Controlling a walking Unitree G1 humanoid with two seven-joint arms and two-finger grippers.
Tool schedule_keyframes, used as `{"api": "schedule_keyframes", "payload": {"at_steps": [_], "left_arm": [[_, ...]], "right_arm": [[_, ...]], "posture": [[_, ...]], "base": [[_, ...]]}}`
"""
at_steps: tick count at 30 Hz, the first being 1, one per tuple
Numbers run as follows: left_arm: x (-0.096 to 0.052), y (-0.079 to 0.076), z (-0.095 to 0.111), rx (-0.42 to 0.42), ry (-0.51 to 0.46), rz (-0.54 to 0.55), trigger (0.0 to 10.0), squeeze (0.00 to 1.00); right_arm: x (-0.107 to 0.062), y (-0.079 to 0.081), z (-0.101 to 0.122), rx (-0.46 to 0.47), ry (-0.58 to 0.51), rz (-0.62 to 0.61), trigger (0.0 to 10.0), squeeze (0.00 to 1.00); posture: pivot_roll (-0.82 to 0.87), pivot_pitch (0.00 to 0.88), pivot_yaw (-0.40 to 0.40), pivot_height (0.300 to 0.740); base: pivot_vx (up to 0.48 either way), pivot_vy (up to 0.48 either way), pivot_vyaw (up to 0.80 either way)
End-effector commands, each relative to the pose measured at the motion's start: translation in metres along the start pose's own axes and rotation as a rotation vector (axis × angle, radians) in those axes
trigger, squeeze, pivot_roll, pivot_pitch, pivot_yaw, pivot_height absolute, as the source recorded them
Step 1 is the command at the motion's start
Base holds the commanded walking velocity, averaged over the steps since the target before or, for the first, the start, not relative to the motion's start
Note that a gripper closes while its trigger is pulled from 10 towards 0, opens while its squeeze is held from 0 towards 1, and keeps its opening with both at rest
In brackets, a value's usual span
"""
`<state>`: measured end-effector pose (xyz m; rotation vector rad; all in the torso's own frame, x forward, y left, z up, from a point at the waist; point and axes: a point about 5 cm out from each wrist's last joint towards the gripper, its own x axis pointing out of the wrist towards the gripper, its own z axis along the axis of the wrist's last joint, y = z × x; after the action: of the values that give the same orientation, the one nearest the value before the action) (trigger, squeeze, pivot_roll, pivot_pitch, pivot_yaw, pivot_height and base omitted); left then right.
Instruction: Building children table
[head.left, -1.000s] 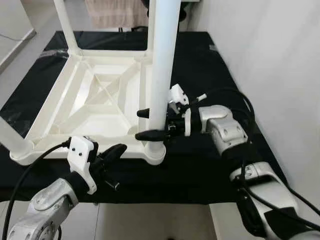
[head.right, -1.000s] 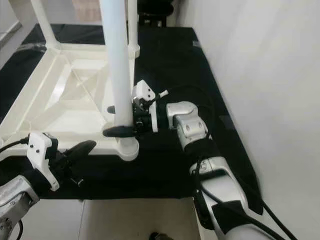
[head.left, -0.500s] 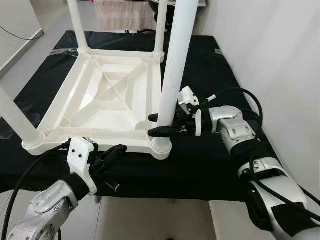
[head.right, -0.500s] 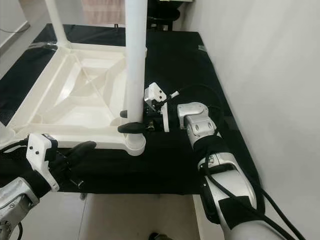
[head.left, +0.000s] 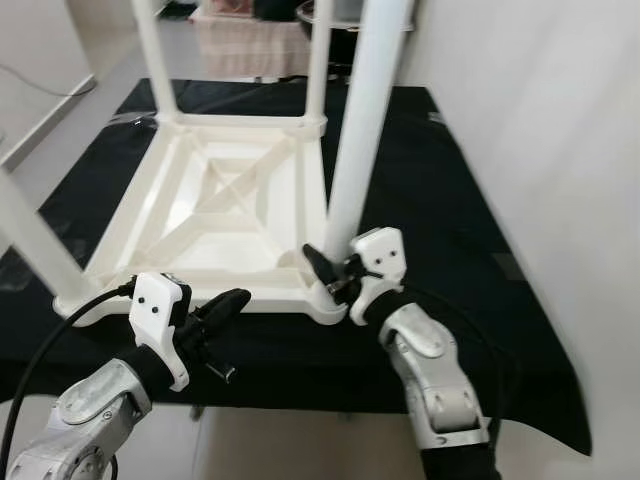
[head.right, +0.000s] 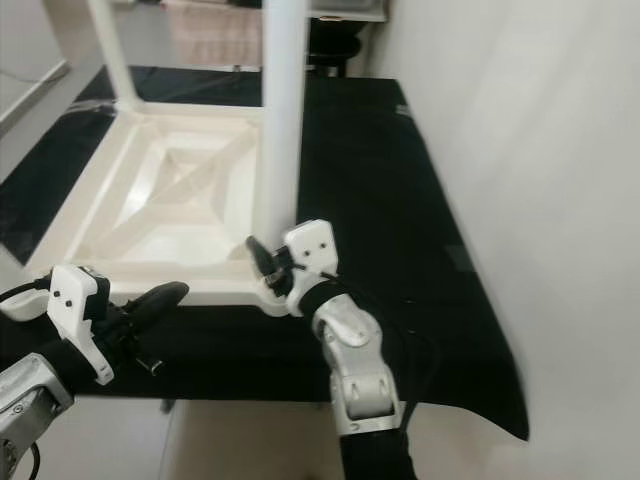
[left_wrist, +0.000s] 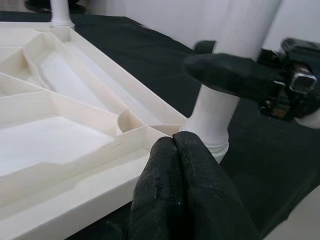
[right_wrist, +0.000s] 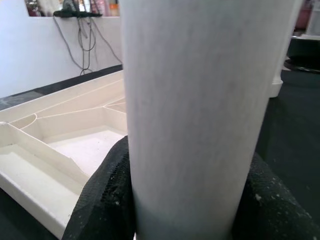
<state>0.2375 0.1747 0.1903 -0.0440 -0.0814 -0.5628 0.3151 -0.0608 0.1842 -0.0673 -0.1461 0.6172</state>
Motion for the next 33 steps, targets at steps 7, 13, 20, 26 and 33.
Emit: {"api": "schedule_keyframes", "payload": {"at_steps": [7,13,20,26,33], "left_arm": [[-0.001,0.000,-0.008,0.000,0.019,0.009,10.0,0.00],[0.000,0.000,-0.010,-0.002,0.021,0.001,10.0,0.00],[-0.001,-0.004,-0.012,-0.005,0.021,0.001,10.0,0.00],[-0.003,-0.008,-0.012,-0.008,0.020,0.000,10.0,0.00],[-0.004,-0.010,-0.011,-0.009,0.018,-0.001,10.0,0.00]], "right_arm": [[0.001,0.012,-0.021,0.103,0.141,0.049,10.0,1.00],[0.005,0.002,0.008,0.120,-0.002,0.348,10.0,1.00],[0.012,-0.034,0.023,-0.050,0.041,0.770,10.0,0.00],[0.036,-0.039,0.033,0.048,0.065,0.811,10.0,0.00],[0.043,-0.036,0.030,0.113,0.078,0.843,10.0,0.00]], "posture": [[0.05,0.156,-0.088,0.740],[0.07,0.140,-0.100,0.740],[0.09,0.138,-0.112,0.740],[0.11,0.151,-0.118,0.740],[0.12,0.158,-0.127,0.740]], "base": [[0.000,0.000,0.00],[0.000,0.000,0.00],[0.000,0.000,0.00],[0.000,0.000,0.00],[0.000,0.000,0.00]]}}
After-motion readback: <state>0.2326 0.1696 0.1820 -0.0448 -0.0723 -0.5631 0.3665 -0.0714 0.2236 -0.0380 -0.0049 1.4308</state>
